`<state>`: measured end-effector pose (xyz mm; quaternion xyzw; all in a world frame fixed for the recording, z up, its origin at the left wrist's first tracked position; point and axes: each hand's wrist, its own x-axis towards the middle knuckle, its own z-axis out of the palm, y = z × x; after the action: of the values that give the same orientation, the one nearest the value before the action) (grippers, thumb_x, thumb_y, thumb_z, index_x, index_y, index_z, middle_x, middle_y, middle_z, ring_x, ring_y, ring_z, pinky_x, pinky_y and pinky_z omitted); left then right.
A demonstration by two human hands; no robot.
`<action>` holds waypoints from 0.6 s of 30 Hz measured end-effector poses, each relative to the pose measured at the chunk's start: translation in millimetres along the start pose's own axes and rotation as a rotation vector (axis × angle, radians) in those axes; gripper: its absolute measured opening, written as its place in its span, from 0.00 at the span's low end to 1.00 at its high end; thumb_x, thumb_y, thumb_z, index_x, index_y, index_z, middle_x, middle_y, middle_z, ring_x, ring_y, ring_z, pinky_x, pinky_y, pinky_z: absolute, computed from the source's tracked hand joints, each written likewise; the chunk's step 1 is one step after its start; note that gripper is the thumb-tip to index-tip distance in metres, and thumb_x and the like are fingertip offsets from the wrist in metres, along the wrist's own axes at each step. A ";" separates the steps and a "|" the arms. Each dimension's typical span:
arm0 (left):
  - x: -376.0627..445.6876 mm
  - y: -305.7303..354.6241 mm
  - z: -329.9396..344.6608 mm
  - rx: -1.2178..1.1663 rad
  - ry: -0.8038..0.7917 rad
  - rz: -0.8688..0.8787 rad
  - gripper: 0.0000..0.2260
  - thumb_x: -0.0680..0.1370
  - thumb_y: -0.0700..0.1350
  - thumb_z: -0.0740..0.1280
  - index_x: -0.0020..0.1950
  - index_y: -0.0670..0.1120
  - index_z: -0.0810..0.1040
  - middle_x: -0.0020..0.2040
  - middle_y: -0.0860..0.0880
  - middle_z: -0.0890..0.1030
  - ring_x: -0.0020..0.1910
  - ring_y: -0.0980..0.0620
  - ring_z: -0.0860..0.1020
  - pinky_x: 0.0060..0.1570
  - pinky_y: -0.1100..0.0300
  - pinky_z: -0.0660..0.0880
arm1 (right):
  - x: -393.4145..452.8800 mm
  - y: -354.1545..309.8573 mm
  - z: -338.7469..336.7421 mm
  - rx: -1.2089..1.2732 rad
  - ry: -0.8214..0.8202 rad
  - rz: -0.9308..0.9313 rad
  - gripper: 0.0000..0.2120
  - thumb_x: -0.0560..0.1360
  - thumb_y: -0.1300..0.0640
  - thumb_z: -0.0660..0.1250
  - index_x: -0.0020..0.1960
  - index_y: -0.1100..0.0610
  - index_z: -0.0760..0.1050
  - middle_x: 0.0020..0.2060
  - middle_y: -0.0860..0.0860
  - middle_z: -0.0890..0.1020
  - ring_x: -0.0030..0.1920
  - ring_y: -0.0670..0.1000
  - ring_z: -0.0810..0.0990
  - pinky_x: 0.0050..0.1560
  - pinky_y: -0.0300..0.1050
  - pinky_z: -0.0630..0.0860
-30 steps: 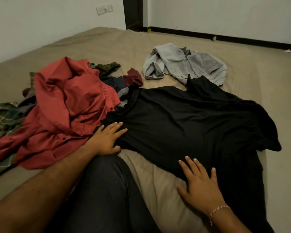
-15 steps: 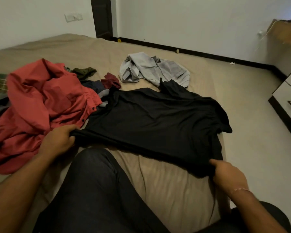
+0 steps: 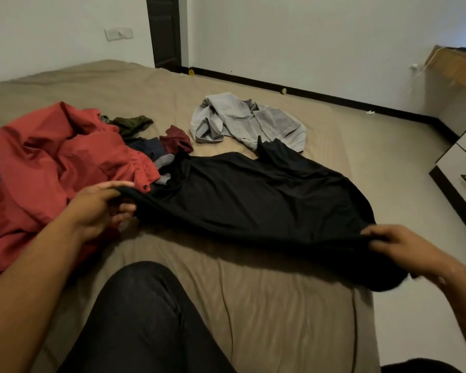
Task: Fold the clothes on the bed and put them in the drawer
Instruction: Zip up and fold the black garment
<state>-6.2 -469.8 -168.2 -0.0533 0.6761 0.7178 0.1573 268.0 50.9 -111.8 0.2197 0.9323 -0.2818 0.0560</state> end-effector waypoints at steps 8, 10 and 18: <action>87.6 -0.5 99.5 0.395 -0.015 0.196 0.39 0.80 0.43 0.72 0.84 0.51 0.52 0.77 0.43 0.69 0.71 0.45 0.74 0.66 0.47 0.75 | 124.9 -6.9 20.5 -0.389 0.589 0.128 0.20 0.72 0.56 0.69 0.64 0.52 0.77 0.59 0.57 0.80 0.57 0.64 0.77 0.54 0.59 0.77; 80.7 -15.5 108.9 0.857 -0.134 0.554 0.45 0.76 0.47 0.75 0.85 0.52 0.50 0.80 0.46 0.64 0.77 0.47 0.66 0.75 0.46 0.67 | 118.2 -8.3 57.7 -0.348 0.559 -0.115 0.22 0.71 0.52 0.71 0.65 0.53 0.77 0.60 0.55 0.79 0.58 0.63 0.78 0.56 0.59 0.76; 89.9 -84.0 104.9 1.705 -0.185 0.737 0.36 0.73 0.53 0.67 0.81 0.51 0.64 0.80 0.44 0.67 0.79 0.45 0.65 0.74 0.43 0.64 | 106.2 24.5 134.1 -0.579 0.017 -0.029 0.39 0.74 0.39 0.59 0.83 0.39 0.50 0.82 0.47 0.53 0.83 0.53 0.46 0.78 0.71 0.46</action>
<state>-51.9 -349.3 -265.9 0.3555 0.9336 -0.0148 -0.0410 181.0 35.6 -260.4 0.1837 0.9774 -0.0030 0.1046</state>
